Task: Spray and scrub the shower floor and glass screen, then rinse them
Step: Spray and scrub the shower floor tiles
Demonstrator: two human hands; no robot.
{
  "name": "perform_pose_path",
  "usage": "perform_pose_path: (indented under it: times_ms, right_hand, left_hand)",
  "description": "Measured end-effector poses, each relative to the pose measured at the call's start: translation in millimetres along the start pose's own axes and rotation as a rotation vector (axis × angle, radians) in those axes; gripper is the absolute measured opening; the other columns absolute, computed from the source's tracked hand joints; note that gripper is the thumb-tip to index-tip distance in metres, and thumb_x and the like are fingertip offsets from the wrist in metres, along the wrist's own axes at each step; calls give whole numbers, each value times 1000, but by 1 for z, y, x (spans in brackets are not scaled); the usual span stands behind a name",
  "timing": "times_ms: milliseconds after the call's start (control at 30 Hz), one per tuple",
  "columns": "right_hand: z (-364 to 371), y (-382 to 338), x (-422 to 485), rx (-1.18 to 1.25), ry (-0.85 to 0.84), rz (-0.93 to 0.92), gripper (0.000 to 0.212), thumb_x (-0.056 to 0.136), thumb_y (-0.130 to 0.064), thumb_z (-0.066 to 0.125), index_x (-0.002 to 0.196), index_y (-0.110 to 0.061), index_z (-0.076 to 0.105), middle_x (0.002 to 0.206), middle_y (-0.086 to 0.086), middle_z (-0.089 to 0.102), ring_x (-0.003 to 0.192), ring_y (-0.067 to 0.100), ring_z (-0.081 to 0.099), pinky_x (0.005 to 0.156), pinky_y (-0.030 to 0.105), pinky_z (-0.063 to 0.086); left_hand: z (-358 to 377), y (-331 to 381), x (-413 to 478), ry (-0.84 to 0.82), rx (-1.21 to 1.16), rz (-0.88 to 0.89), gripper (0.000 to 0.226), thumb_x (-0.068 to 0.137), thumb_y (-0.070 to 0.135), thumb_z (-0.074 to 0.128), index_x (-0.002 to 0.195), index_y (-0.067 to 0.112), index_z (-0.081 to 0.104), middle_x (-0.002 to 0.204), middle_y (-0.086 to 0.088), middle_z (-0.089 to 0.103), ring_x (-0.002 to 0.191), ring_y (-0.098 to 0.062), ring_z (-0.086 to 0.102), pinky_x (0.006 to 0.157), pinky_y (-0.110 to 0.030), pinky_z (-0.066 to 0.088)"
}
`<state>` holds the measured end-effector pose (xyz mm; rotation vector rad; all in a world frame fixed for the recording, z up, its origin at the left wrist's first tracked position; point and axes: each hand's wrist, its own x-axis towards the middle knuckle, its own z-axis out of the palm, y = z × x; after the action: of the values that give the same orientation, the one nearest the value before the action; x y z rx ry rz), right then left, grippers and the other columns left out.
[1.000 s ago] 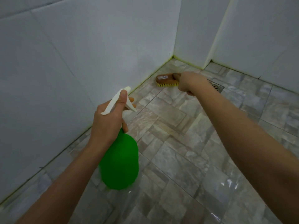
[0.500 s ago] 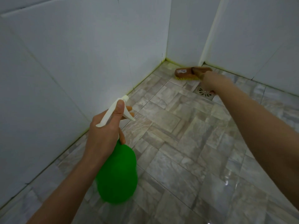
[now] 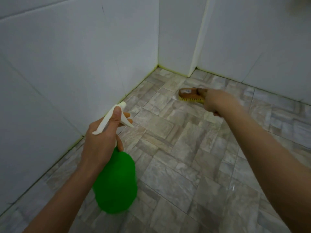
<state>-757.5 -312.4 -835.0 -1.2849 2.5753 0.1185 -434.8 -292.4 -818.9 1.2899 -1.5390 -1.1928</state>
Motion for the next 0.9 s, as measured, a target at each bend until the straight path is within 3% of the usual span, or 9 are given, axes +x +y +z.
perform_pose_path:
  times_ms: [100,200,267,367,467,533,667,767,900]
  right_hand:
    - [8,11,11,57,-5,-95,80,92,-2,41,151,-40,4,86,13,47,54,24,58,37,25,40]
    - [-3,12,-4,64,-44,-12,44,94,-4,42,138,-12,41,74,10,49,50,20,55,40,27,42]
    - [1,4,-28,37,-60,-13,26,95,-2,41,119,-10,46,71,9,48,50,19,55,42,28,44]
    - [24,8,-33,94,-59,-141,65,96,-5,37,150,-37,16,80,10,50,52,22,59,38,25,43]
    - [22,20,-22,167,-33,-134,50,102,-18,33,149,-30,25,93,14,52,55,23,56,39,26,44]
    - [17,24,-42,118,-66,-109,47,100,-15,36,145,-26,33,93,12,51,57,22,57,41,27,47]
    - [38,25,-108,11,-92,-164,76,95,-7,33,146,-53,1,88,7,53,52,17,54,51,31,51]
    - [43,26,-91,77,-54,-181,63,98,-13,32,150,-44,12,94,11,55,56,21,56,58,35,55]
    - [11,22,-110,-21,-146,-210,66,95,-5,39,148,-41,23,102,11,53,61,21,60,48,31,53]
  left_hand:
    - [4,2,-3,-18,-20,5,34,90,65,45,80,51,74,88,-10,77,42,-28,56,54,-38,49]
    - [6,1,-5,-28,12,2,37,91,65,45,80,47,75,89,-17,75,36,-18,52,54,-35,49]
    - [4,3,-7,-18,1,-2,38,91,64,45,81,45,76,88,-16,75,36,-18,51,54,-34,48]
    - [1,2,-8,-22,-3,3,36,91,66,46,81,47,75,88,-12,76,37,-21,52,53,-35,47]
    - [-6,3,-16,-31,30,5,34,86,70,45,82,52,74,90,-24,73,38,-21,52,54,-37,48]
    - [-13,3,-21,-27,40,9,34,86,69,45,81,52,74,88,-16,76,36,-20,51,54,-38,48]
    - [-24,4,-31,-2,20,27,32,90,64,45,80,54,73,90,7,77,46,-32,59,55,-40,48]
    - [-28,3,-39,6,32,26,31,86,69,47,82,54,74,94,7,78,71,-50,65,57,-39,49]
    - [-36,4,-54,22,66,33,31,88,67,47,83,53,74,96,-9,77,64,-43,65,59,-38,48]
